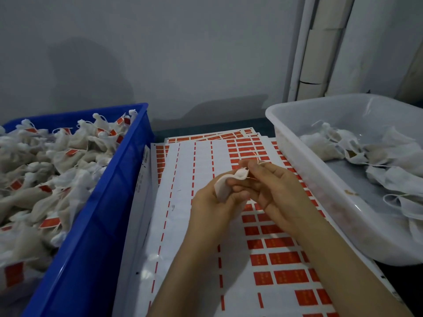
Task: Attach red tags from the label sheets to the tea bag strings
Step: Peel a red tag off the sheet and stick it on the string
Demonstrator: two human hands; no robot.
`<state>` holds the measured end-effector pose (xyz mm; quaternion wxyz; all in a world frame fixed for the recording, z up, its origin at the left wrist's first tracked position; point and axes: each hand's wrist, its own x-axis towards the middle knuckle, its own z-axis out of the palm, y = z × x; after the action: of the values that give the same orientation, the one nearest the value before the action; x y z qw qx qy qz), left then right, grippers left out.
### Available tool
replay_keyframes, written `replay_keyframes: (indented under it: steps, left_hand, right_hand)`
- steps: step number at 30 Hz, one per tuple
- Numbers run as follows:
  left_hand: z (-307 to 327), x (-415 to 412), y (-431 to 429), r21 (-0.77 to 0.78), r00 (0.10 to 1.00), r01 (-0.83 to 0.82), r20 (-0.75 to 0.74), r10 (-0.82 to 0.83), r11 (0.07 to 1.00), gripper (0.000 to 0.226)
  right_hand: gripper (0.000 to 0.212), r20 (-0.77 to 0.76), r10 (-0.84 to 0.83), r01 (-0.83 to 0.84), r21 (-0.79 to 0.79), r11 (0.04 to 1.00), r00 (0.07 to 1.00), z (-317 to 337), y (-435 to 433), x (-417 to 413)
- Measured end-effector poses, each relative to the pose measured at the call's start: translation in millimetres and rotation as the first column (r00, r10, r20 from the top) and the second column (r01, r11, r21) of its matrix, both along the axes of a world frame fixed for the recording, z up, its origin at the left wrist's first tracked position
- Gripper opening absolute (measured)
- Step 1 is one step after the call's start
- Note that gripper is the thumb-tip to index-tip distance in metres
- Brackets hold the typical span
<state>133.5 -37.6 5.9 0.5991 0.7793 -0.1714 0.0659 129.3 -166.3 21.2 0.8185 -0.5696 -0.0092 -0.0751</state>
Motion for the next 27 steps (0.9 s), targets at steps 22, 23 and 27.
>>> replay_keyframes:
  steps: [22,23,27]
  left_hand:
    - [-7.4,12.2,-1.4,0.011,0.926,-0.216,-0.316,0.208,0.976,0.013]
    - [-5.0,7.9,-1.7,-0.015,0.949,-0.186,-0.263,0.175,0.982,0.009]
    - [-2.9,1.5,-1.2,-0.100,0.973,-0.161,-0.185,0.141,0.982,0.004]
  right_hand:
    - [0.015,0.182,-0.211,0.279,-0.621,0.733,0.960,-14.6,-1.0,3.6]
    - [0.016,0.191,-0.222,0.293,-0.632,0.718,0.956,-13.8,0.0,2.9]
    - [0.015,0.216,-0.239,0.322,-0.647,0.691,0.947,-16.1,2.1,2.5]
